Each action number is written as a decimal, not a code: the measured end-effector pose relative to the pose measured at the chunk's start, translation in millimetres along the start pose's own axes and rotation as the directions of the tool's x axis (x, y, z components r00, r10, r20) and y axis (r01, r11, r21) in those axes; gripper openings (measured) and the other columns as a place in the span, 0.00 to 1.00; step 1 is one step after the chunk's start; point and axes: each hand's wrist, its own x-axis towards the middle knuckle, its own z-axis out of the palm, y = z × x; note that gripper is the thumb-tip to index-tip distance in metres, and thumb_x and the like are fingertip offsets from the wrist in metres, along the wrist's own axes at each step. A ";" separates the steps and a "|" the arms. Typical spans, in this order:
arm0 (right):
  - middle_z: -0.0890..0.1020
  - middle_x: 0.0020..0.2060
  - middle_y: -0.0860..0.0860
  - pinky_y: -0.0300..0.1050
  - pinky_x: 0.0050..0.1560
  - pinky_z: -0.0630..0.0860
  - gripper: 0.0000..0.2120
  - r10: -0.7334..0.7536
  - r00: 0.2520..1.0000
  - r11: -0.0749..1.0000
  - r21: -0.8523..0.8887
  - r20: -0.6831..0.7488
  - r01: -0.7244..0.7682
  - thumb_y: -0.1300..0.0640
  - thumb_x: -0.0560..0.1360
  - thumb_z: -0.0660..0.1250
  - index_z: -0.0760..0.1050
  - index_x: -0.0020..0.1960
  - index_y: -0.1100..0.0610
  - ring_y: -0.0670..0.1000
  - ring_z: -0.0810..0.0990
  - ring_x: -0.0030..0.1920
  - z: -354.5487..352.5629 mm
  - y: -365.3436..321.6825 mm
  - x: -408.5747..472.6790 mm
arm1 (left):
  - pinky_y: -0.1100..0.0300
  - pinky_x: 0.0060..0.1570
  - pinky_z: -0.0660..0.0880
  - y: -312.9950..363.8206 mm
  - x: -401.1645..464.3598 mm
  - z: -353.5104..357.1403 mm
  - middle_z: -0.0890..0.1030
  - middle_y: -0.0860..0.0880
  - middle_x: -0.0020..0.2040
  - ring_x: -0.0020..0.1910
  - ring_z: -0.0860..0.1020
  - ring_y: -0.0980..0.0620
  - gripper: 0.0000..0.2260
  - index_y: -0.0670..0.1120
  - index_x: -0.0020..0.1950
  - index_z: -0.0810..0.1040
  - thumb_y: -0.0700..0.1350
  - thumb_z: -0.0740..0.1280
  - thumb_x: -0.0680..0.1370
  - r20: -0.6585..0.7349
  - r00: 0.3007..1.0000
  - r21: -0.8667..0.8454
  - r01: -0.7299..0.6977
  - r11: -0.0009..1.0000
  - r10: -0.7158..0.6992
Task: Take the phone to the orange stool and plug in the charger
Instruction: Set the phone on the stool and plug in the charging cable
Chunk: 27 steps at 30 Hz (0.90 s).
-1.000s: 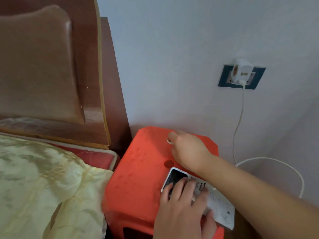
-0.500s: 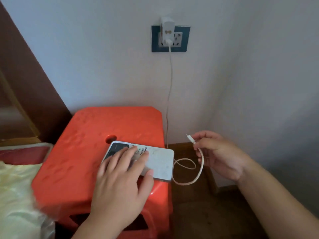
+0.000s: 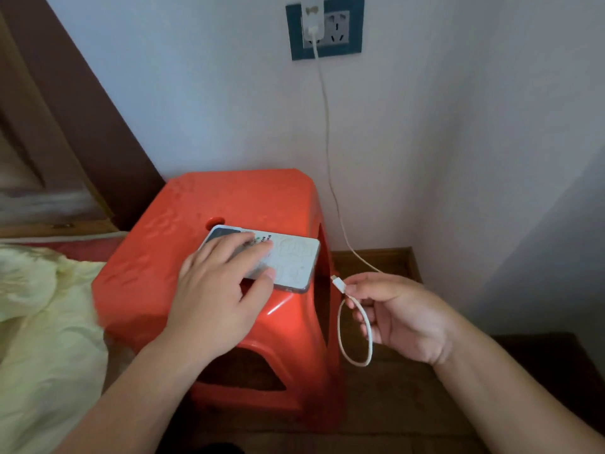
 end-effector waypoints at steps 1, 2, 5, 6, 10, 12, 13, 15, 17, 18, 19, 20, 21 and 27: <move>0.77 0.32 0.51 0.39 0.28 0.72 0.05 -0.001 1.000 1.000 -0.009 0.021 0.001 0.65 0.73 0.67 0.79 0.47 0.58 0.47 0.73 0.30 3.2 -0.3 -0.3 | 0.52 0.60 0.62 0.0 1.0 -0.5 0.78 0.52 0.64 0.64 0.70 0.51 0.19 0.54 0.62 0.79 0.57 0.59 0.74 0.003 1.000 -0.007 0.006 1.000 -0.005; 0.77 0.32 0.51 0.39 0.28 0.72 0.05 -0.002 0.999 1.000 -0.016 0.040 0.002 0.65 0.72 0.68 0.80 0.46 0.57 0.47 0.73 0.30 5.9 -1.0 -0.7 | 0.52 0.60 0.62 -0.1 2.0 -0.5 0.78 0.52 0.64 0.64 0.71 0.51 0.19 0.54 0.62 0.79 0.57 0.59 0.74 0.006 1.000 -0.011 0.004 1.000 -0.004; 0.78 0.31 0.50 0.39 0.28 0.72 0.05 -0.023 0.998 0.999 -0.021 0.067 0.025 0.64 0.72 0.68 0.81 0.44 0.56 0.47 0.72 0.30 11.4 -4.2 0.4 | 0.52 0.60 0.63 -0.8 2.3 1.0 0.78 0.52 0.64 0.64 0.71 0.51 0.19 0.54 0.62 0.80 0.56 0.60 0.74 0.000 1.000 -0.014 -0.009 1.000 0.009; 0.78 0.31 0.50 0.39 0.29 0.72 0.05 -0.036 0.997 0.999 -0.022 0.068 0.037 0.64 0.72 0.69 0.82 0.44 0.56 0.47 0.72 0.30 12.8 -5.8 1.3 | 0.53 0.61 0.62 -0.8 1.9 1.3 0.78 0.52 0.64 0.65 0.71 0.51 0.19 0.54 0.62 0.80 0.56 0.60 0.74 -0.002 1.000 -0.014 -0.005 1.000 0.005; 0.78 0.30 0.50 0.39 0.28 0.71 0.04 -0.079 0.994 0.995 -0.050 0.072 0.083 0.62 0.72 0.70 0.83 0.43 0.55 0.47 0.72 0.30 16.9 -10.3 4.1 | 0.54 0.61 0.60 -1.3 1.3 1.6 0.77 0.52 0.65 0.65 0.70 0.52 0.19 0.54 0.62 0.79 0.56 0.59 0.75 -0.001 1.000 -0.002 -0.003 1.000 0.003; 0.77 0.30 0.50 0.39 0.27 0.71 0.05 -0.088 0.994 0.994 -0.064 0.064 0.092 0.62 0.72 0.70 0.83 0.41 0.55 0.47 0.72 0.29 18.0 -11.0 6.1 | 0.53 0.61 0.61 -1.4 1.0 1.5 0.77 0.52 0.65 0.65 0.70 0.51 0.19 0.53 0.62 0.79 0.56 0.59 0.75 -0.003 1.000 0.006 -0.008 1.000 0.008; 0.77 0.30 0.50 0.39 0.27 0.70 0.05 -0.090 0.994 0.993 -0.073 0.061 0.094 0.62 0.72 0.70 0.83 0.41 0.55 0.47 0.72 0.29 18.1 -11.6 7.1 | 0.53 0.61 0.61 -1.3 0.8 1.6 0.77 0.52 0.65 0.65 0.70 0.51 0.19 0.53 0.62 0.79 0.56 0.59 0.75 -0.004 1.000 0.010 -0.008 1.000 0.008; 0.76 0.30 0.50 0.39 0.27 0.70 0.05 -0.095 0.994 0.991 -0.093 0.059 0.100 0.62 0.72 0.70 0.83 0.40 0.55 0.47 0.71 0.29 17.4 -13.1 8.7 | 0.52 0.61 0.61 -1.6 0.4 2.2 0.77 0.53 0.65 0.65 0.70 0.51 0.19 0.54 0.63 0.78 0.56 0.59 0.75 -0.004 1.000 0.017 -0.008 1.000 0.008; 0.76 0.30 0.50 0.39 0.27 0.69 0.05 -0.103 0.993 0.988 -0.112 0.060 0.109 0.62 0.72 0.70 0.83 0.41 0.55 0.47 0.71 0.29 15.9 -14.7 10.2 | 0.53 0.61 0.61 -2.1 0.2 2.8 0.77 0.53 0.65 0.65 0.70 0.51 0.18 0.55 0.63 0.78 0.56 0.60 0.75 -0.005 1.000 0.018 -0.006 1.000 0.006; 0.76 0.30 0.51 0.39 0.26 0.69 0.04 -0.108 0.992 0.986 -0.120 0.059 0.115 0.62 0.71 0.70 0.83 0.41 0.56 0.47 0.71 0.29 15.2 -15.7 10.7 | 0.53 0.61 0.61 -2.2 0.1 2.9 0.77 0.53 0.65 0.65 0.70 0.51 0.18 0.55 0.62 0.78 0.56 0.60 0.75 -0.007 1.000 0.016 -0.005 1.000 0.005; 0.76 0.29 0.51 0.39 0.26 0.68 0.04 -0.113 0.992 0.985 -0.126 0.058 0.120 0.62 0.71 0.70 0.83 0.41 0.56 0.47 0.71 0.28 14.7 -17.0 11.4 | 0.53 0.61 0.61 -2.1 0.2 2.7 0.77 0.53 0.65 0.65 0.70 0.51 0.18 0.55 0.62 0.78 0.55 0.60 0.75 -0.010 1.000 0.015 -0.004 1.000 0.004; 0.75 0.29 0.51 0.39 0.25 0.67 0.03 -0.118 0.991 0.984 -0.130 0.058 0.125 0.62 0.70 0.70 0.83 0.41 0.57 0.47 0.71 0.28 14.3 -18.5 12.0 | 0.53 0.61 0.61 -1.9 0.3 2.7 0.77 0.53 0.65 0.65 0.70 0.51 0.18 0.55 0.62 0.78 0.55 0.60 0.75 -0.012 1.000 0.016 -0.004 1.000 0.005; 0.75 0.29 0.51 0.39 0.25 0.66 0.03 -0.123 0.991 0.982 -0.136 0.059 0.130 0.63 0.70 0.70 0.83 0.41 0.58 0.47 0.70 0.28 13.8 -19.9 12.6 | 0.53 0.61 0.61 -1.4 0.4 2.6 0.77 0.53 0.65 0.65 0.70 0.51 0.18 0.54 0.62 0.78 0.55 0.60 0.75 -0.010 1.000 0.019 -0.005 1.000 0.005; 0.74 0.28 0.50 0.38 0.24 0.65 0.06 -0.158 0.986 0.963 -0.214 0.057 0.166 0.64 0.71 0.69 0.83 0.37 0.58 0.46 0.70 0.27 12.3 -28.8 16.7 | 0.50 0.61 0.63 2.1 -0.5 0.5 0.77 0.53 0.65 0.65 0.71 0.50 0.18 0.53 0.63 0.78 0.55 0.59 0.76 0.005 1.000 0.053 -0.013 0.999 0.013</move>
